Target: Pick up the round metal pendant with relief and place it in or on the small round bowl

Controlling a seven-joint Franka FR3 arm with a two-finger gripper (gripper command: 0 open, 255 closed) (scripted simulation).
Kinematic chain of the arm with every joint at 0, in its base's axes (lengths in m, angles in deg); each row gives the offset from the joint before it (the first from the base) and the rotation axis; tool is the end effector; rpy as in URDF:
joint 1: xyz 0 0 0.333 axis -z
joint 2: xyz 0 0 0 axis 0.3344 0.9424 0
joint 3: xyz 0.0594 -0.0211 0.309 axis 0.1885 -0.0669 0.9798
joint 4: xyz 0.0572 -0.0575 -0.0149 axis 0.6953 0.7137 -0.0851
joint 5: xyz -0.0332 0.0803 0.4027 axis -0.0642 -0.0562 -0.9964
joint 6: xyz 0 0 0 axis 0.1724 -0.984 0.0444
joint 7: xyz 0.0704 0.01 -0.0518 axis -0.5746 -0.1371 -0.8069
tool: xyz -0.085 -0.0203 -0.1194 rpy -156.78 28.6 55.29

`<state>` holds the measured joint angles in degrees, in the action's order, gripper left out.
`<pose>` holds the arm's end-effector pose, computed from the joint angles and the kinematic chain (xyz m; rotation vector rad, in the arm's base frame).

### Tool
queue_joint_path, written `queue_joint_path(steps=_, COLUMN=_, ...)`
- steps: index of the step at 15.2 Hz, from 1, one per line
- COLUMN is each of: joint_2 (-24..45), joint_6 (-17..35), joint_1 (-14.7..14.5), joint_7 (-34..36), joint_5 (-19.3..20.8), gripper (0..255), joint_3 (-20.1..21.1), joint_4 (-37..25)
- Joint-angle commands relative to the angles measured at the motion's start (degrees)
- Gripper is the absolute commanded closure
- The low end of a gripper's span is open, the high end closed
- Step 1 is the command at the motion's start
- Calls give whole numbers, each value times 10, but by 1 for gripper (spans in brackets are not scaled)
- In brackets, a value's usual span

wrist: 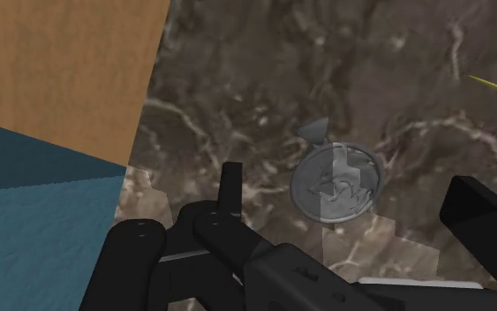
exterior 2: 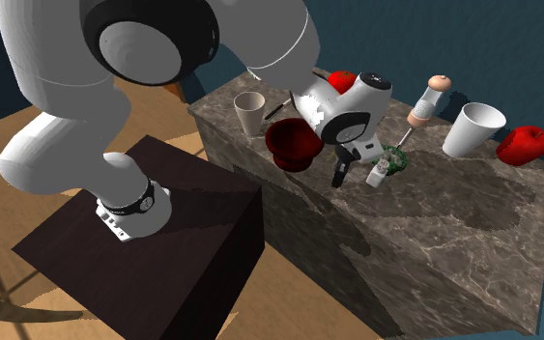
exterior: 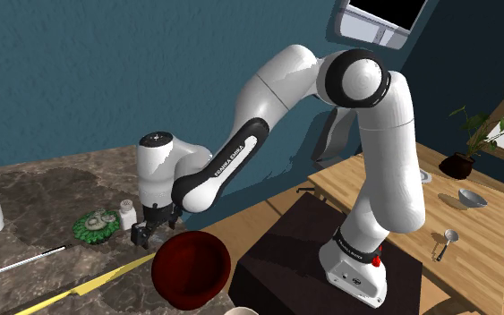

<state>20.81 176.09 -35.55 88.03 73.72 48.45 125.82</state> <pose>0.4695 0.3888 0.1296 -3.1284 -0.1172 0.0172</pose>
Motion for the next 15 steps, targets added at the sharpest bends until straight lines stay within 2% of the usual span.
queue_joint_path(steps=1, joint_2=4, joint_6=3, joint_1=-2, joint_7=2, joint_5=2, gripper=0, joint_3=-2, joint_4=-1)
queue_joint_path(steps=7, joint_2=4, joint_6=3, joint_1=-2, joint_7=2, joint_5=2, gripper=0, joint_3=-2, joint_4=-1)
queue_joint_path(steps=8, joint_2=4, joint_6=3, joint_1=-2, joint_7=2, joint_5=2, gripper=255, joint_3=-2, joint_4=-1)
queue_joint_path(steps=15, joint_2=3, joint_6=2, joint_1=-2, joint_7=1, joint_5=2, gripper=255, joint_3=-1, joint_4=-1)
